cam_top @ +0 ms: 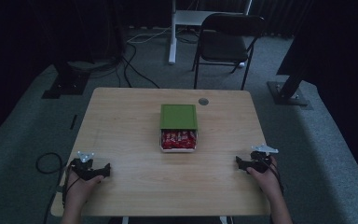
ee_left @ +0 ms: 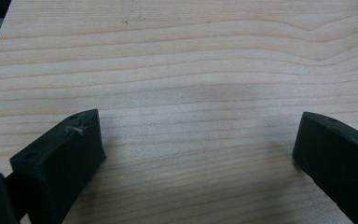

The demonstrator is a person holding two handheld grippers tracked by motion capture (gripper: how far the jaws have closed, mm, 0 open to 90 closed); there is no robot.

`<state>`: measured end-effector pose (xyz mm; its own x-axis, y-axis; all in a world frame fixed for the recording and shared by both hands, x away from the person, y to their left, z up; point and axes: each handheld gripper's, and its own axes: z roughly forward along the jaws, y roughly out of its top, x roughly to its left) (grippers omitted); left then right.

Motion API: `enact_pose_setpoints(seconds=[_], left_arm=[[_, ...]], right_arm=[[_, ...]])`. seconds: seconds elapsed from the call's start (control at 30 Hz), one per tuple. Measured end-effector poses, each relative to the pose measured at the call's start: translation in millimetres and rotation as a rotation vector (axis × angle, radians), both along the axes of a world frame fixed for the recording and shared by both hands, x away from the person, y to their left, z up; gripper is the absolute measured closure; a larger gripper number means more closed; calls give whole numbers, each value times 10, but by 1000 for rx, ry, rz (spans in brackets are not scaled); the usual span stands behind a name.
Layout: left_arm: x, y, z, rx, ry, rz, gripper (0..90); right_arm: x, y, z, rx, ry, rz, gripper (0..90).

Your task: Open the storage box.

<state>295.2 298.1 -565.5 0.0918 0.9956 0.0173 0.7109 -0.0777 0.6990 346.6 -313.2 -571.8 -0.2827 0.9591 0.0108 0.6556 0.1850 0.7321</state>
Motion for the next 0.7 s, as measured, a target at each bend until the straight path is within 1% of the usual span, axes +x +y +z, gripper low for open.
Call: enact_pose_setpoints(seconds=[0.6,0.7], left_arm=[[-3,-13,1,0,-1,3,24],[-21,-50,8,35,-15,-22,27]], right_arm=[[5,-2,1,0,1,6,107],[6,-3,2,-1,2,6,107]])
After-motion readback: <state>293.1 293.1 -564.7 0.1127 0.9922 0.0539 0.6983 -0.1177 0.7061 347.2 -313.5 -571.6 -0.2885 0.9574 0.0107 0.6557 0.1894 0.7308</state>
